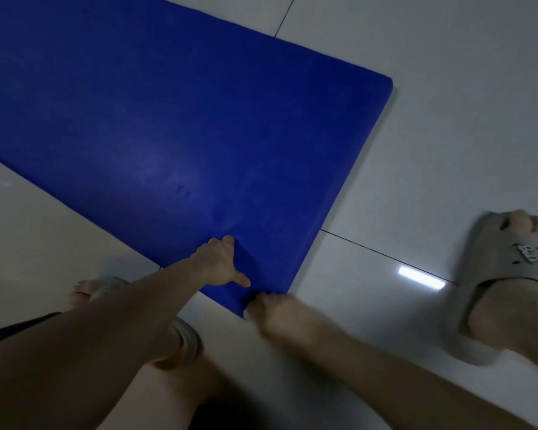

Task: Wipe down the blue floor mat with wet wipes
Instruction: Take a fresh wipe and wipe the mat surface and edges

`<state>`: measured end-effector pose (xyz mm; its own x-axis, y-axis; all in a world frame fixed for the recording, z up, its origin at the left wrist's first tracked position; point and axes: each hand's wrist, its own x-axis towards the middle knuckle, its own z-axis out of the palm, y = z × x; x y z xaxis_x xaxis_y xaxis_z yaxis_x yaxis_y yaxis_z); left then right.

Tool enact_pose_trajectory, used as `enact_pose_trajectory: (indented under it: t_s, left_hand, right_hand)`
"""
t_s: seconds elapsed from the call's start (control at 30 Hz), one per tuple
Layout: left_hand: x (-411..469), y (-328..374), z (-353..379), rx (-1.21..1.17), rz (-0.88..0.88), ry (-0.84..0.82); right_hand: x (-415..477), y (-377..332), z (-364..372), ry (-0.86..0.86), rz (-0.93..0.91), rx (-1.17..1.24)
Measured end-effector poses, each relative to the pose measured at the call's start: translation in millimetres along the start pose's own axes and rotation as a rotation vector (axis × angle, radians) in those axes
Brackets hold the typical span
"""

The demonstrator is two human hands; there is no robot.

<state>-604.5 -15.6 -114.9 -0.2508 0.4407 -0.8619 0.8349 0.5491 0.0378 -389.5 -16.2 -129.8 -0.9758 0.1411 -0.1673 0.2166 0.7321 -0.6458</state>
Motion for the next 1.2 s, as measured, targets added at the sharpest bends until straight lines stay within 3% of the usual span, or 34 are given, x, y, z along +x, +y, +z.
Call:
enact_pose_trajectory:
  t_s: [0.17, 0.2, 0.27, 0.43, 0.53, 0.6, 0.73, 0.83, 0.9, 1.0, 1.07, 1.13, 1.2]
  left_hand:
    - [-2.2, 3.4, -3.8, -0.004, 0.019, -0.017]
    - [-2.7, 3.7, -3.6, -0.003, 0.019, -0.018]
    - [-4.5, 4.4, -4.3, 0.003, 0.011, -0.020]
    - [-1.7, 3.9, -5.3, 0.020, 0.011, -0.024]
    - [-0.4, 2.9, -5.2, 0.026, 0.020, -0.017]
    - [-0.9, 3.6, -5.3, 0.019, 0.022, -0.012]
    - [-1.9, 2.1, -4.0, -0.006, 0.028, -0.015]
    - [-2.4, 2.8, -4.7, -0.006, 0.026, -0.014]
    - [-1.6, 2.4, -5.8, 0.003, 0.037, 0.001]
    - [-3.2, -0.4, -7.9, 0.063, 0.061, 0.037]
    - [-7.3, 3.6, -16.8, 0.210, 0.075, 0.066]
    - [-7.6, 16.5, -34.4, 0.365, 0.130, 0.156]
    - [-3.0, 33.7, -54.1, 0.406, 0.224, 0.272]
  right_hand:
    - [4.1, 108.7, -80.3, 0.452, 0.525, -0.037]
    - [3.0, 121.1, -86.1, 0.482, 0.553, -0.028]
    - [1.9, 113.5, -84.3, 0.455, 0.469, 0.004]
    - [-3.8, 17.4, -22.3, 0.097, 0.073, 0.026]
    - [-4.0, 15.8, -14.9, 0.106, -0.073, -0.040]
    - [2.5, 43.9, -34.9, 0.179, 0.035, -0.063]
    - [15.2, 118.7, -82.8, 0.403, 0.465, -0.088]
    - [20.9, 112.9, -81.9, 0.507, 0.555, -0.049]
    - [17.7, 77.0, -66.7, 0.424, 0.496, -0.020]
    - [1.8, 6.5, -29.1, 0.090, 0.159, 0.002]
    - [-3.8, -4.3, -14.8, 0.028, 0.036, -0.023]
    - [5.2, 28.6, -22.0, 0.144, 0.059, -0.104]
    - [16.8, 76.1, -48.3, 0.416, 0.244, -0.183]
